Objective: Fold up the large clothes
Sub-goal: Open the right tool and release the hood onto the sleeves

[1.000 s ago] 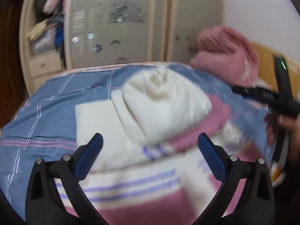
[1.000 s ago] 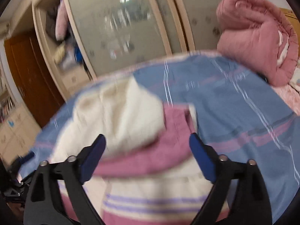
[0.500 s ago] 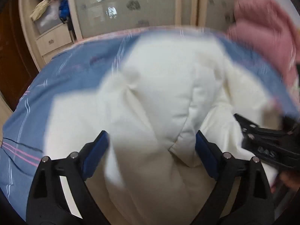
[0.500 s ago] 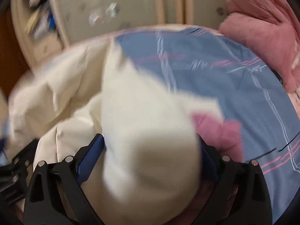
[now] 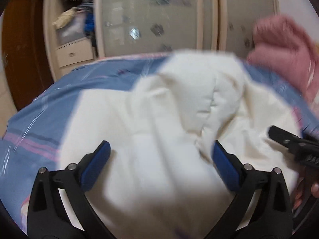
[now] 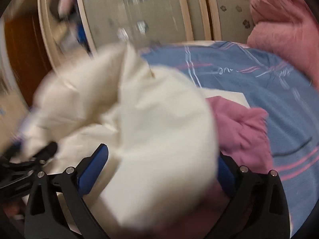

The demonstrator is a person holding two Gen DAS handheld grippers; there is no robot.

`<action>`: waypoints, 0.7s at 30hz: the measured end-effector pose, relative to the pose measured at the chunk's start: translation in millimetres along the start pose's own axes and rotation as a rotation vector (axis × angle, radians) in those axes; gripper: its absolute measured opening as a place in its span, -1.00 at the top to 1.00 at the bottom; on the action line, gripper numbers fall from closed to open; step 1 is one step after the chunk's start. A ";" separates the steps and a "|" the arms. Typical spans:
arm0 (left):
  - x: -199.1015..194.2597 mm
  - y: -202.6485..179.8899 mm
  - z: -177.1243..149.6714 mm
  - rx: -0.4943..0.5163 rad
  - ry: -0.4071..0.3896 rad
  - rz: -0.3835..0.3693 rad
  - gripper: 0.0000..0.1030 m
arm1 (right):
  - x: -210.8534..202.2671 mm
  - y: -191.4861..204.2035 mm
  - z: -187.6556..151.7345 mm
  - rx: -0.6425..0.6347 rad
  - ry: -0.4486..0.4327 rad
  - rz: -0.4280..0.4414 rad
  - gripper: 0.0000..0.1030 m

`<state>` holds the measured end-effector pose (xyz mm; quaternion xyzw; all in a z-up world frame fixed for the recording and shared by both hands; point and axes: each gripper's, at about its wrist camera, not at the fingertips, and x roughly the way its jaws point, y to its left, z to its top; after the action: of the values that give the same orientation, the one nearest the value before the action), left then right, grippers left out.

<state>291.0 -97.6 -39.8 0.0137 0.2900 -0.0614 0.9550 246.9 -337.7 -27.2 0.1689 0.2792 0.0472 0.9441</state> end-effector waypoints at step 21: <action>-263.7 42.2 -150.2 0.034 0.072 -0.021 -0.96 | -297.3 32.9 -162.2 -0.134 -0.105 -0.121 -0.97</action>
<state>-4.0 -17.6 -18.6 0.0293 0.3233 -0.0758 0.9428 -90.6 -313.9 8.5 0.0903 0.2351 -0.0004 0.9678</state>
